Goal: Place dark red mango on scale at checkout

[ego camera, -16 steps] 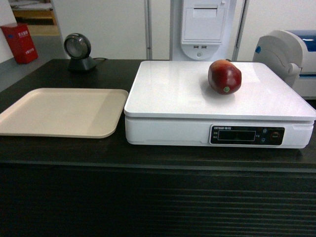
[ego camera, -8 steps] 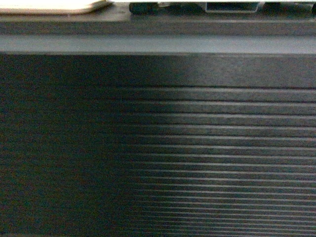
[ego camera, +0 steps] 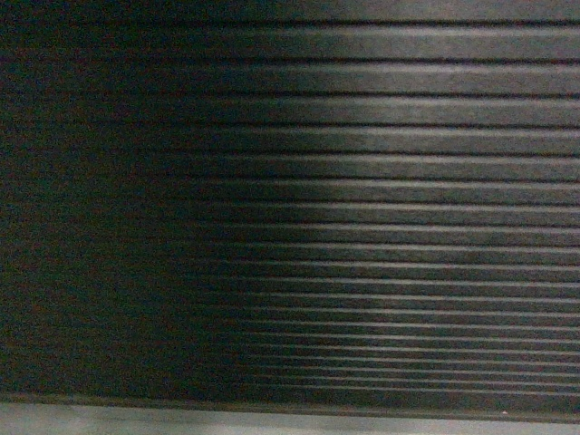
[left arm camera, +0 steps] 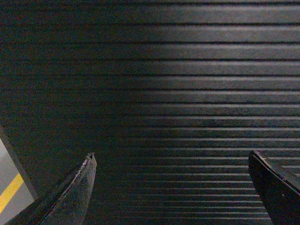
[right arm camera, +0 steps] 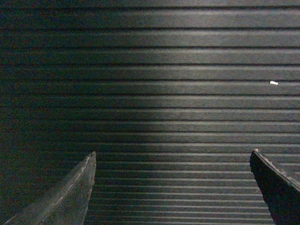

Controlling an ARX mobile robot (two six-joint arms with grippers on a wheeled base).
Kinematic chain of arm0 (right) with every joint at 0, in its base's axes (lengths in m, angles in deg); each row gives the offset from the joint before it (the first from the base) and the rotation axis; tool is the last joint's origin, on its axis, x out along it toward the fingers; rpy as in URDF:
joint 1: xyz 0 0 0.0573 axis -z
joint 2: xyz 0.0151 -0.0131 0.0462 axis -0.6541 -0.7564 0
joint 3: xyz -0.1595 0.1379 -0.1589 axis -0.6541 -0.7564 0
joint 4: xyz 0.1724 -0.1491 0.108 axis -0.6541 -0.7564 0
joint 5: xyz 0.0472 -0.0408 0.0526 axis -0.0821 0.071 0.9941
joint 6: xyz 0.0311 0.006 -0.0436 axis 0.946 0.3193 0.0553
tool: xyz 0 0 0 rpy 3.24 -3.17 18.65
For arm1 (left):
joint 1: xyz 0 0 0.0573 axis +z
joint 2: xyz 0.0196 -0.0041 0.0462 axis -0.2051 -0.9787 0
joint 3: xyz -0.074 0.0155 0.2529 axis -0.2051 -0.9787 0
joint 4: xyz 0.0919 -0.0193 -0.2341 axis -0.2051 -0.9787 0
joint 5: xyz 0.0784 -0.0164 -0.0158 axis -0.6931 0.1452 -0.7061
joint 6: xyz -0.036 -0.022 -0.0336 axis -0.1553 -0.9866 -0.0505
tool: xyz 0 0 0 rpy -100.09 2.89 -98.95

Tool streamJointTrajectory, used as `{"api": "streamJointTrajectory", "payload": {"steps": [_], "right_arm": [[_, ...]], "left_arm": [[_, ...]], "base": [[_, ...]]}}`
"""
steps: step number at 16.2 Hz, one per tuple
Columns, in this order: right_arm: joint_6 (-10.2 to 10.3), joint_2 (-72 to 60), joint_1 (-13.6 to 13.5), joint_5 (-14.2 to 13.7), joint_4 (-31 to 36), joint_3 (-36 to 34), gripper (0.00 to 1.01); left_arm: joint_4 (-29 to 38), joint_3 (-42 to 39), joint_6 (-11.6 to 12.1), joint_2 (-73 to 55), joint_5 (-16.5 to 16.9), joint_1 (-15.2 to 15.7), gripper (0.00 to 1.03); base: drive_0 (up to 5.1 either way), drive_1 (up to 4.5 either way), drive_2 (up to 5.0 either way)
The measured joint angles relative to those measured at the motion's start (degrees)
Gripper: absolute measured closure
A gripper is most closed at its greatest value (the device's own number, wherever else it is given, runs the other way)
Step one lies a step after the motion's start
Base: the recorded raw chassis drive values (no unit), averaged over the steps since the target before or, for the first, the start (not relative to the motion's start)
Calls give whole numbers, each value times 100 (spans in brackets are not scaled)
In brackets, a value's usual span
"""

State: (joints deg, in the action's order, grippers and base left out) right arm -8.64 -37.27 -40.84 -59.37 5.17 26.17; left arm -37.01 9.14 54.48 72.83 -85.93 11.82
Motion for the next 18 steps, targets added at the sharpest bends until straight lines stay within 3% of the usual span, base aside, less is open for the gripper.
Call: {"api": "streamJointTrajectory", "payload": {"steps": [18], "right_arm": [[0, 0, 0, 0, -9, 0, 3]], "left_arm": [[-11, 0, 0, 0, -2, 0, 5]], "base": [[0, 0, 0]]}}
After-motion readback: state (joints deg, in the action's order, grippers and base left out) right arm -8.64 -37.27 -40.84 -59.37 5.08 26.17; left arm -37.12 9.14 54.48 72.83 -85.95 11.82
